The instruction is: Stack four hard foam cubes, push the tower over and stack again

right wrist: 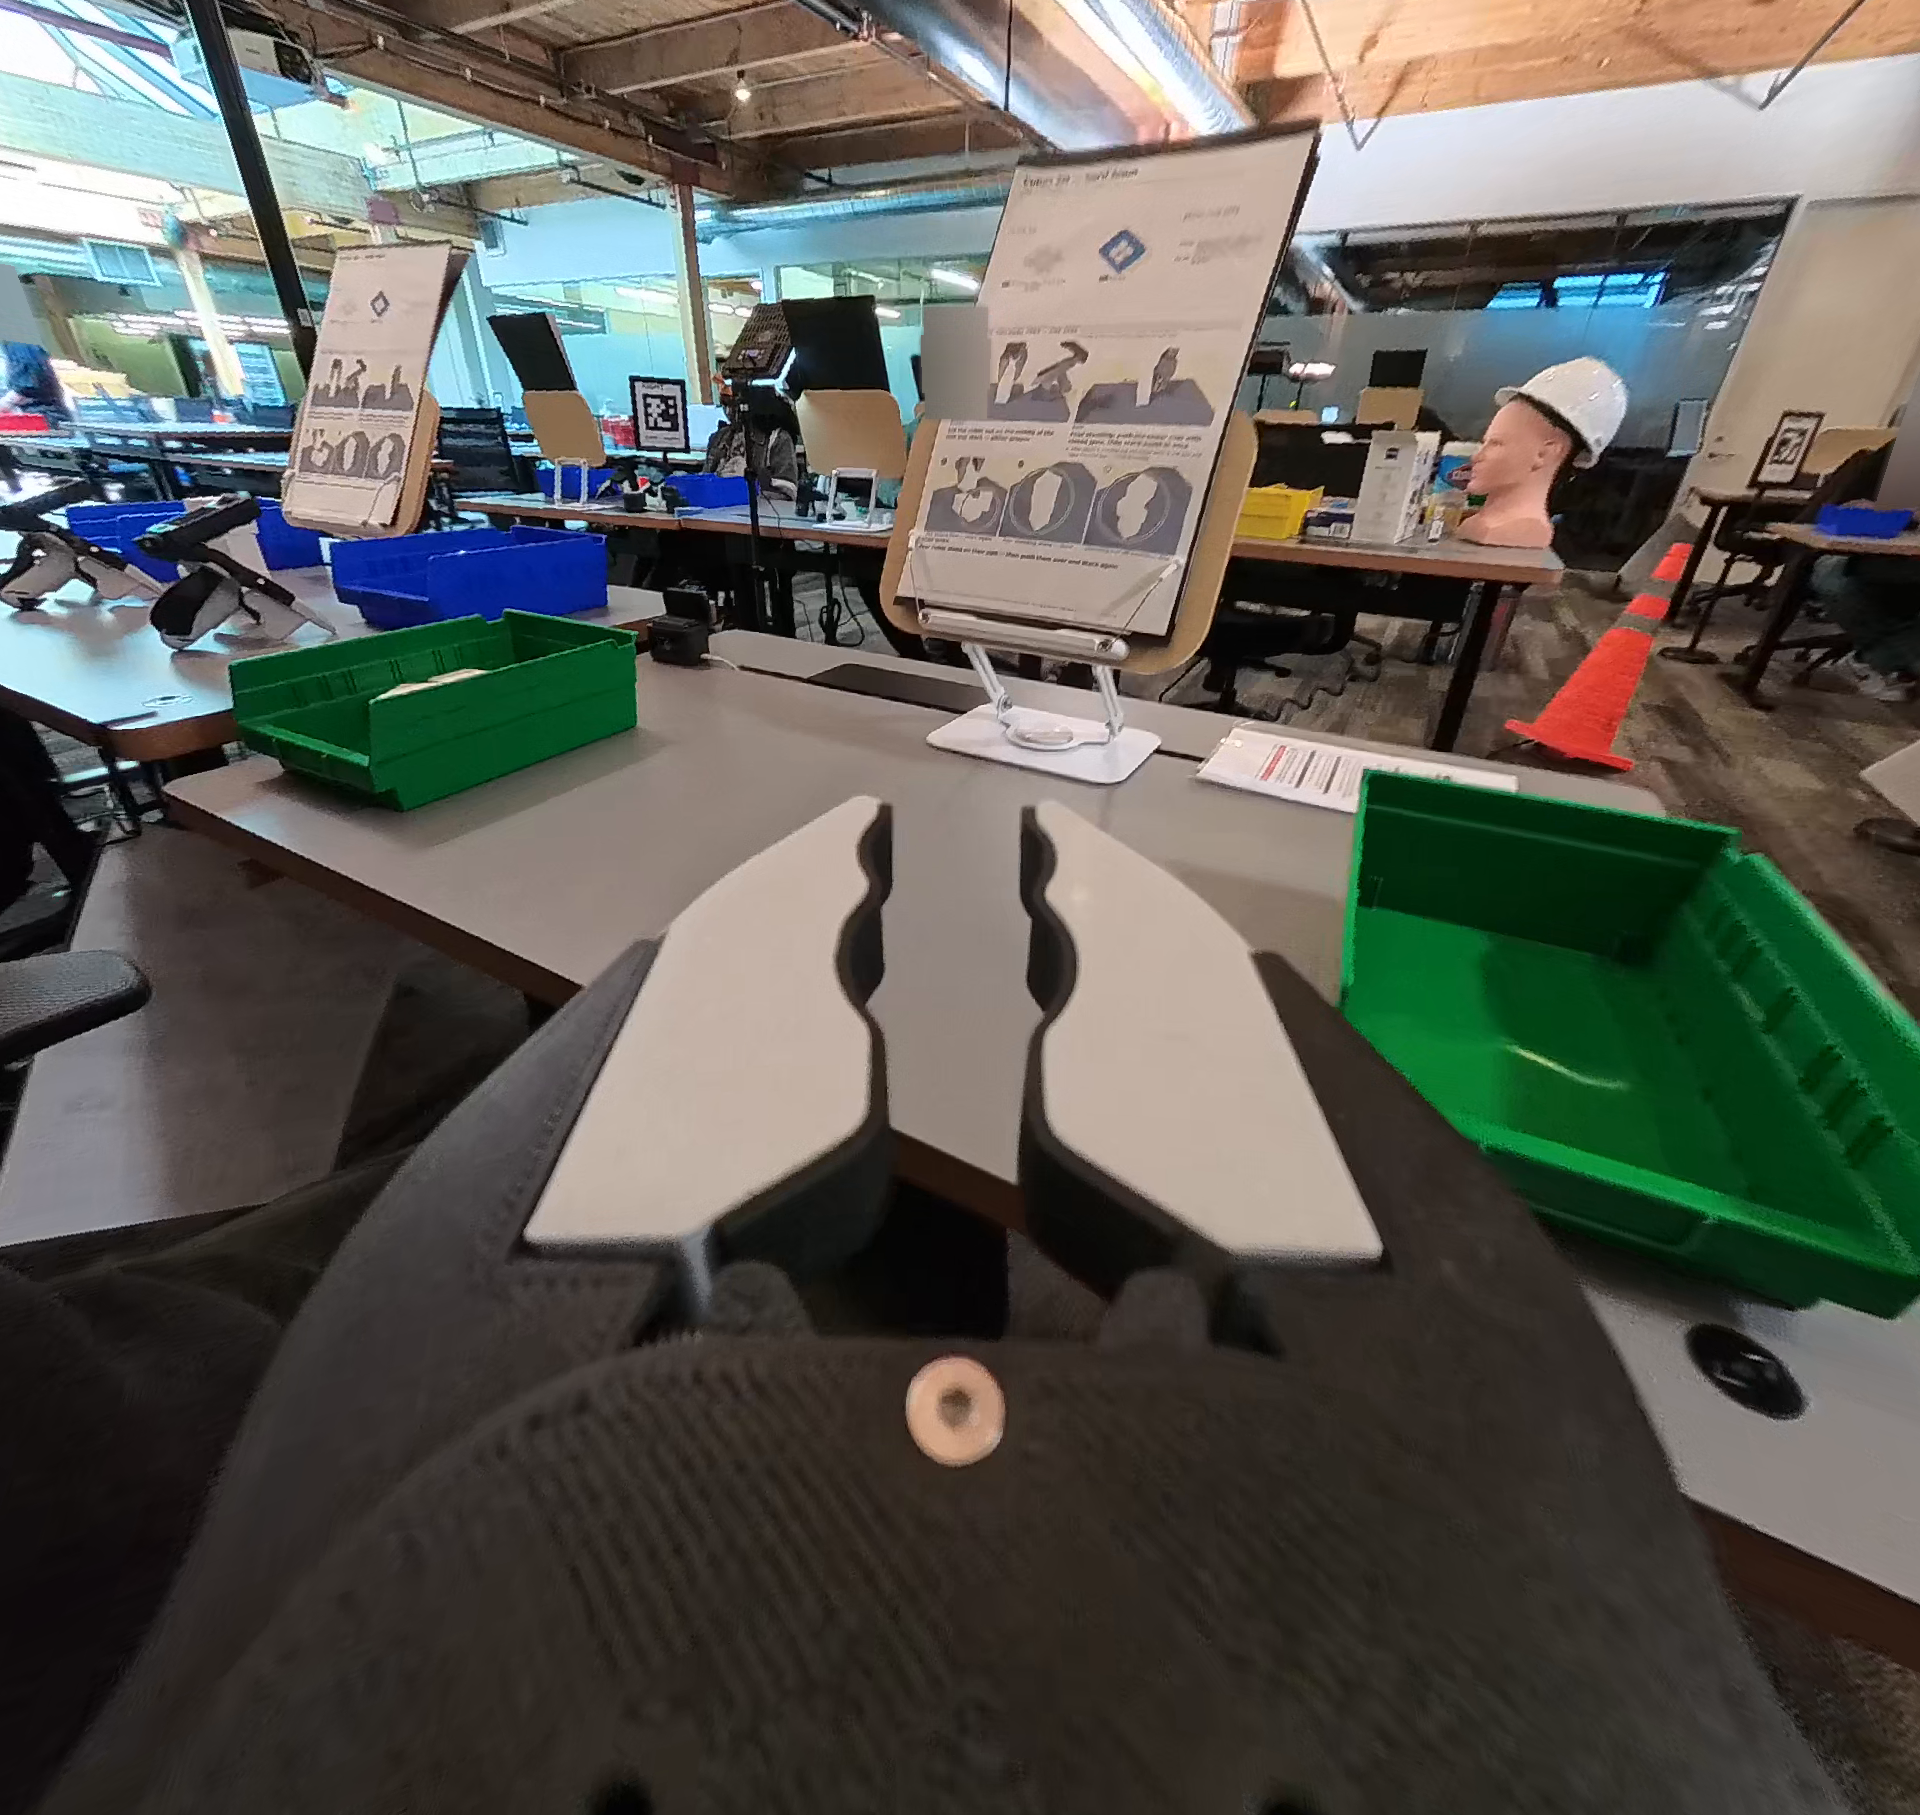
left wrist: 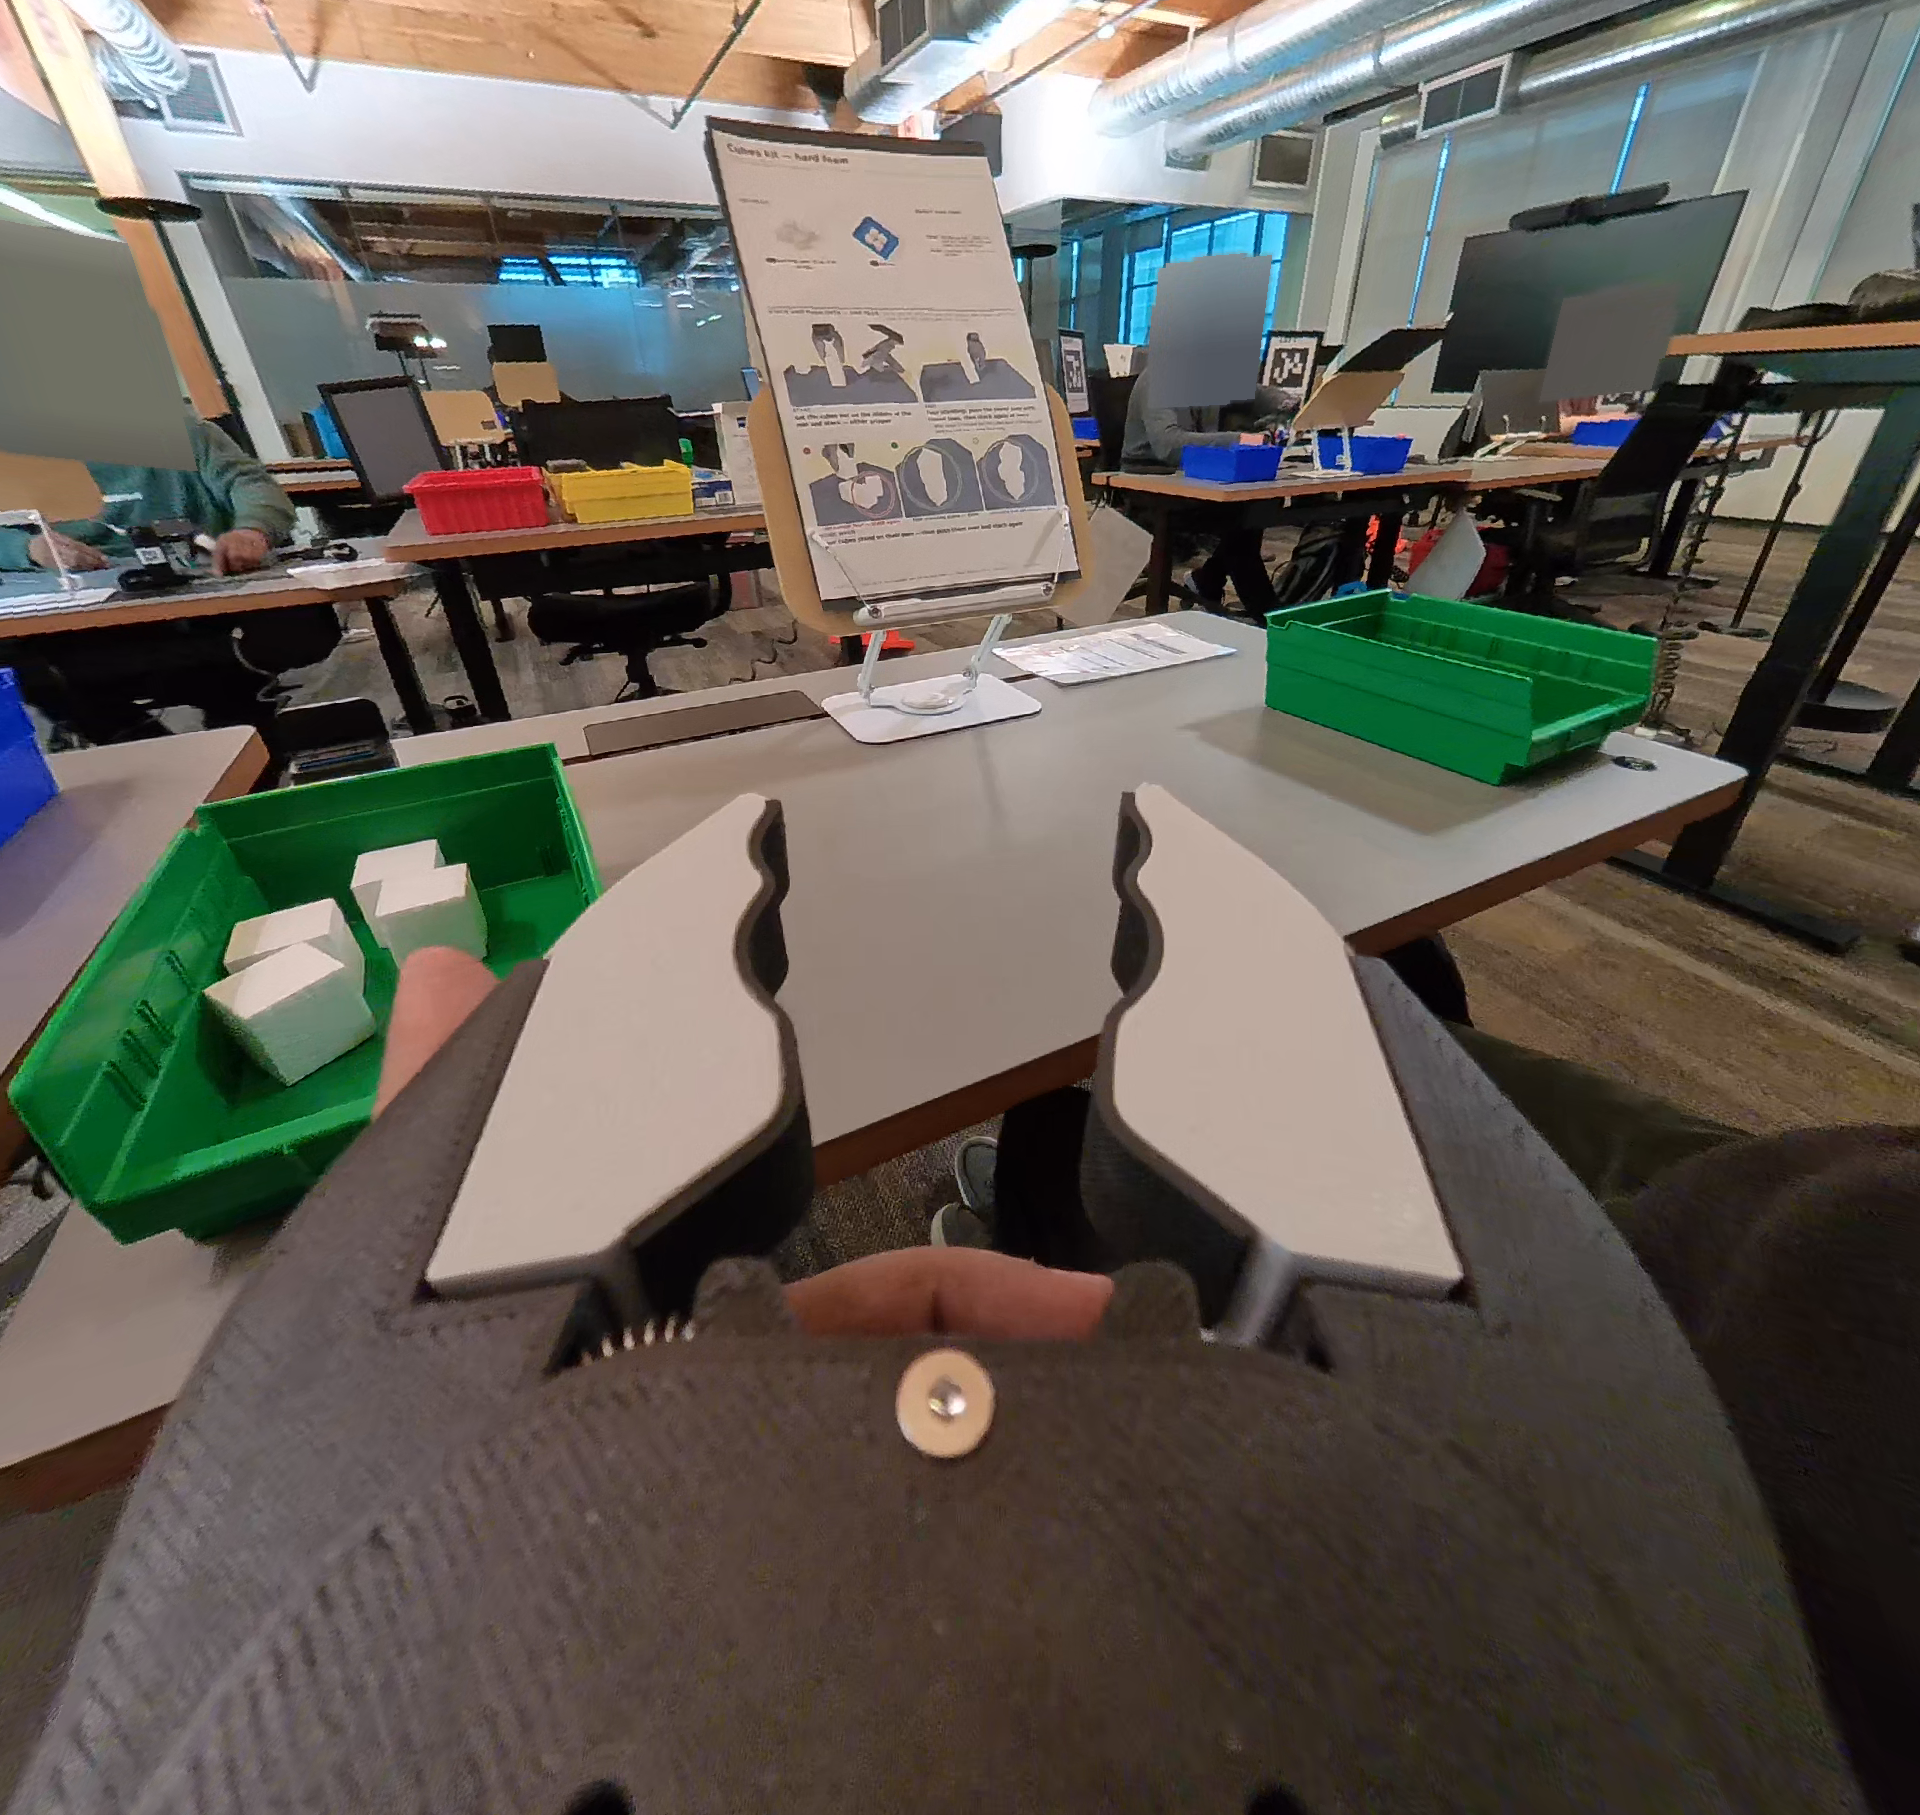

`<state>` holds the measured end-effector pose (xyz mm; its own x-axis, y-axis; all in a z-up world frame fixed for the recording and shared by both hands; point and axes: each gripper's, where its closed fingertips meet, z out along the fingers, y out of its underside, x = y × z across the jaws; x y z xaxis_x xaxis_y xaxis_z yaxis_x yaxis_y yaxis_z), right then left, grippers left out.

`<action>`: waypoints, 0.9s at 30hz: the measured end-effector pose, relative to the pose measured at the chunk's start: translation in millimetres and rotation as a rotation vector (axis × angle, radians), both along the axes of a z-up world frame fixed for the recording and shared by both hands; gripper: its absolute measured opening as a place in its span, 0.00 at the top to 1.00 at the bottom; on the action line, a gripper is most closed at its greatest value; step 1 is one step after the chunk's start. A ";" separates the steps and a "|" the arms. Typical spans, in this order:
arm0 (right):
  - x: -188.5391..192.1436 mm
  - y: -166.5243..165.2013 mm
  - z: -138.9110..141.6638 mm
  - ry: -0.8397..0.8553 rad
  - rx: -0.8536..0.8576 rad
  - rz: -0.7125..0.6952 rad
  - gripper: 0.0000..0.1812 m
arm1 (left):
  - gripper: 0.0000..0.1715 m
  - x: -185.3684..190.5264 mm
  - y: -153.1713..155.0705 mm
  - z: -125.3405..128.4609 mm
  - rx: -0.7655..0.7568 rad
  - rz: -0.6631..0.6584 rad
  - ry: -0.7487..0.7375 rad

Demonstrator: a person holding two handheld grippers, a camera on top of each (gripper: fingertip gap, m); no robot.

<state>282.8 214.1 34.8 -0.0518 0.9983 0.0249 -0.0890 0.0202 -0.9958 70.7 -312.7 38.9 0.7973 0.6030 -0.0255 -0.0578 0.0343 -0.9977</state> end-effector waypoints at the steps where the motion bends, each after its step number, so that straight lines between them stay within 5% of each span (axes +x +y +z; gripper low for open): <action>1: -3.7 -0.5 -5.2 -0.013 -0.014 0.009 0.87 | 0.65 -3.2 4.6 -0.1 0.001 0.008 -0.001; 6: -39.0 -7.7 -40.2 -0.140 -0.058 0.042 0.87 | 0.68 -29.6 40.0 -19.4 0.013 0.036 -0.074; 15: -172.6 -52.9 -117.1 -0.362 -0.118 0.255 0.86 | 0.81 -91.4 149.7 -124.2 -0.110 0.090 -0.296; 21: -262.5 -65.9 -138.1 -0.396 -0.146 0.339 0.86 | 0.86 -153.9 256.3 -119.5 0.025 -0.014 -0.380; 27: -294.8 -70.5 -129.7 -0.352 -0.147 0.419 0.86 | 0.91 -174.6 337.0 -134.9 -0.046 -0.133 -0.408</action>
